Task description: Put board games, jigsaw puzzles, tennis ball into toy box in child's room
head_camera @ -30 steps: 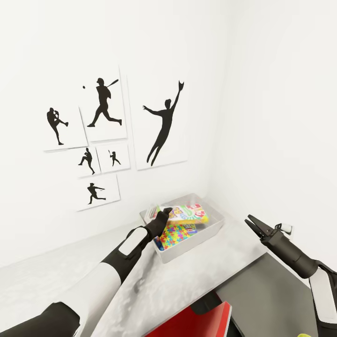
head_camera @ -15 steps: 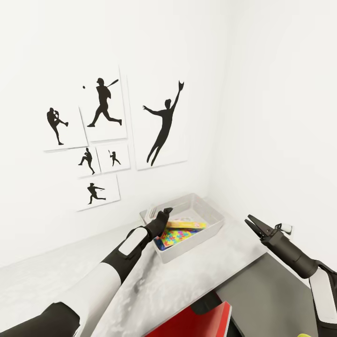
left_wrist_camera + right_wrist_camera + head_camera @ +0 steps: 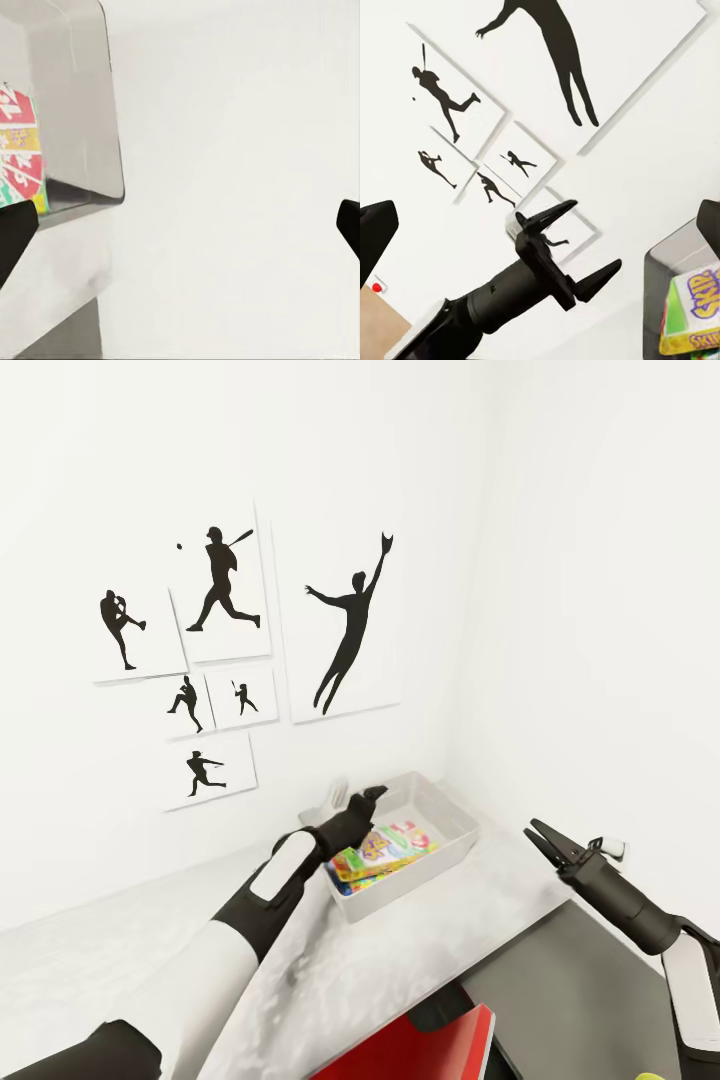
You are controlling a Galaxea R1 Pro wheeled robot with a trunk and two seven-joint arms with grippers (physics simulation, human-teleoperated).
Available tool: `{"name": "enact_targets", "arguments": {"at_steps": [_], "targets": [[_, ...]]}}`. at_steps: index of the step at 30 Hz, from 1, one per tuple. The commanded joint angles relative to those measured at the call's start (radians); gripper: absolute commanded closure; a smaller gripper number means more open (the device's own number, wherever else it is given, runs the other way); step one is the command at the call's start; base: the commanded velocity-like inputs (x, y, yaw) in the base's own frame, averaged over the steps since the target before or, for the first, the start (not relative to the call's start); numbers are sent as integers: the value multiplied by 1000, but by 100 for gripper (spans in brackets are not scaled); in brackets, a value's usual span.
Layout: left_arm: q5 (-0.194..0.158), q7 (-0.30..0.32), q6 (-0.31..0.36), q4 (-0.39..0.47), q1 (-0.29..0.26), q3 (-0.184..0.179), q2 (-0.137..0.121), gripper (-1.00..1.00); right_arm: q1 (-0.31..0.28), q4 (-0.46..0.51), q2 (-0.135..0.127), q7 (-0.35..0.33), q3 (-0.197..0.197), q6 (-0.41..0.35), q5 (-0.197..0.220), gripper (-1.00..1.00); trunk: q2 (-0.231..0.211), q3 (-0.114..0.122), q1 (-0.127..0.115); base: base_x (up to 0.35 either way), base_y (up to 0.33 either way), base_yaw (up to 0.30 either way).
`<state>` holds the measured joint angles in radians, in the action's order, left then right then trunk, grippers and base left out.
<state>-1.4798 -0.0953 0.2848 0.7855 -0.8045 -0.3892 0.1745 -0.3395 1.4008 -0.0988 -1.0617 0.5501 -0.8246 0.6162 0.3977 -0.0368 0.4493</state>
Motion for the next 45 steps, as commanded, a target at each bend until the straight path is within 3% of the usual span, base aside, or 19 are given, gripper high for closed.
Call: {"name": "enact_targets", "arguments": {"at_steps": [1,5,8,10,14,16,17,19,20,21,22,23,24,25,26,28,31,37,45], "targets": [[-10,-7,37,25,2,1,0,-100,-1,0,-5,-1,1,-5,4,-100,2,-2,1,0,0,0],[-10,-7,142,62,6,9,0,-100,-1,0,-20,-1,1,-5,9,-100,2,-2,1,0,0,0],[-11,-3,246,84,7,38,-2,-100,-1,0,-28,-1,1,-5,11,-100,2,-2,1,0,0,0],[-11,-1,315,105,7,62,-27,-100,-1,0,-30,-2,1,-5,11,-100,2,-2,1,0,0,0],[-11,1,506,191,9,133,-121,-100,-1,0,-33,-3,9,-5,11,-100,2,-2,1,0,0,0],[-12,2,627,252,24,180,-197,-100,-1,0,-32,-5,22,-5,11,-100,2,-2,1,0,0,0],[-12,3,654,268,30,195,-219,-100,-1,0,-32,-6,24,-5,11,-100,2,-2,1,0,0,0],[-26,7,721,341,62,260,-315,-100,-1,0,-32,-10,29,-5,11,-100,2,-2,1,0,0,0],[-34,9,730,360,74,274,-343,-100,-1,0,-32,-11,30,-5,11,-100,2,-2,1,0,0,0],[-56,11,744,396,105,298,-402,-100,-1,0,-32,-12,31,-5,11,-100,2,-2,1,0,0,0],[-71,12,748,412,123,308,-434,-100,-1,0,-32,-12,31,-5,11,-100,2,-2,1,0,0,0],[-107,13,755,437,161,322,-499,-100,-1,0,-32,-12,32,-5,11,-100,2,-2,1,0,0,0],[-129,15,757,446,181,327,-533,-100,-1,0,-32,-12,32,-5,11,-100,2,-2,1,0,0,0],[-178,21,760,458,221,334,-600,-100,-1,0,-32,-13,32,-5,10,-100,2,-2,1,0,0,0],[-203,27,761,460,241,336,-632,-100,-1,0,-32,-12,32,-5,10,-100,2,-2,1,0,0,0],[-279,67,762,451,324,342,-745,-100,-1,0,-31,-13,33,-5,10,-100,2,-2,1,0,0,0],[-313,132,762,410,393,345,-818,-100,-1,0,-30,-14,33,-2,11,-100,2,-2,1,0,0,0],[-328,259,762,331,441,349,-876,-100,-1,0,-28,-16,33,0,11,-100,2,-2,1,0,0,0],[-300,332,762,309,453,341,-892,-100,-1,1,-23,-15,31,1,5,-100,2,-2,1,-1,0,0]]}}
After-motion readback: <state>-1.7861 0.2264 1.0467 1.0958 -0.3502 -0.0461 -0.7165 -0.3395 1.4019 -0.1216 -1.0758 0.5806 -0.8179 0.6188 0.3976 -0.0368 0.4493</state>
